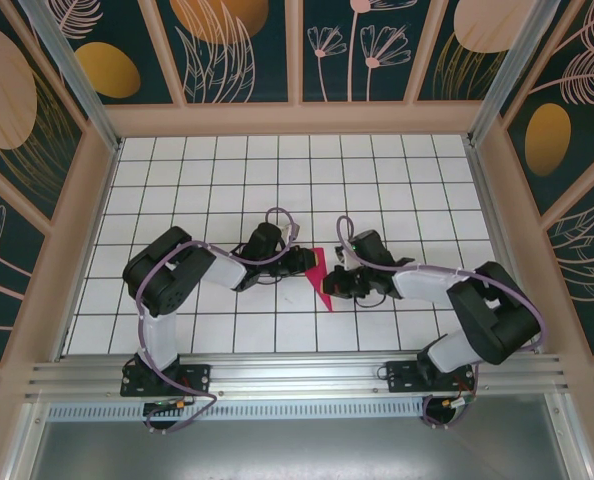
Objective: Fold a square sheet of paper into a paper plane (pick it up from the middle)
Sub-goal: Fold the wing for the fifth time at the center of the table.
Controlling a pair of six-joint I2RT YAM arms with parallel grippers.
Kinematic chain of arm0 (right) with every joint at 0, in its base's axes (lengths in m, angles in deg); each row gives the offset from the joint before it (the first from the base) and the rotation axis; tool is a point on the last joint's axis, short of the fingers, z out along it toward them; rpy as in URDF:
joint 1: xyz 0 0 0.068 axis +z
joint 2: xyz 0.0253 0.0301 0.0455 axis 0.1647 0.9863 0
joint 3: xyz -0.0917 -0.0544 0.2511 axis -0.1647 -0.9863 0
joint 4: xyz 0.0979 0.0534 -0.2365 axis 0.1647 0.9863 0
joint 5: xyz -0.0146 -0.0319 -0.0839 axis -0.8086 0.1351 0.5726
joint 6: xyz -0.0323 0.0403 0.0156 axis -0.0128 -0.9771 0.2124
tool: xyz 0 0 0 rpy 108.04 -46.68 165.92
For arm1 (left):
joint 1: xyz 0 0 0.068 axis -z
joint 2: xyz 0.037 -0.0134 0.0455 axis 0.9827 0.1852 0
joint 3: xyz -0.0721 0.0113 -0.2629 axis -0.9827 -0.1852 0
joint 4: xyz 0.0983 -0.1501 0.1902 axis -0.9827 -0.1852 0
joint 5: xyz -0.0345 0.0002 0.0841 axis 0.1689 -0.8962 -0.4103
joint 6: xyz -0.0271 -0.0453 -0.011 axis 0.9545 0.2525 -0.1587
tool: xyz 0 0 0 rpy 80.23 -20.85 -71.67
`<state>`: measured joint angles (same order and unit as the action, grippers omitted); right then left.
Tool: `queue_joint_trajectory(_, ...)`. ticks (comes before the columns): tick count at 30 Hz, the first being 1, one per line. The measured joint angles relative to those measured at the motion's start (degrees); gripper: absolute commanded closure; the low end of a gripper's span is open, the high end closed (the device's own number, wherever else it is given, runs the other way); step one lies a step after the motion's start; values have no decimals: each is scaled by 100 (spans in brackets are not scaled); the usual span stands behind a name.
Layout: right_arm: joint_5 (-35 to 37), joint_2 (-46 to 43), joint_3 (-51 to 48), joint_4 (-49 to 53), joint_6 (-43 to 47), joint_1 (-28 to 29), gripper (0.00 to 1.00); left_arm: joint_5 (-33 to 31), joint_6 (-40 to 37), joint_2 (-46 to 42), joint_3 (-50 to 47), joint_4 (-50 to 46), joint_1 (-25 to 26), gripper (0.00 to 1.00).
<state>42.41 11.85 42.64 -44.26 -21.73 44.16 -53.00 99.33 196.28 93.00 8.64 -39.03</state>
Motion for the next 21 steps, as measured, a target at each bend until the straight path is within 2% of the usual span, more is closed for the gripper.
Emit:
queue_joint_trajectory(7, 96, 372, 485, -20, -136, 214, 93, 0, -22, 0, 17, -20, 0, 76)
queue_joint_trajectory(11, 177, 953, 754, -42, -131, 251, 94, -4, -44, 0, 44, -57, 2, 77)
queue_joint_trajectory(13, 227, 1163, 745, -98, -129, 247, 94, -28, -46, 0, 57, -90, 11, 77)
queue_joint_trajectory(21, 122, 977, 238, -809, -133, 173, 92, -136, -83, 0, 105, -197, 39, 80)
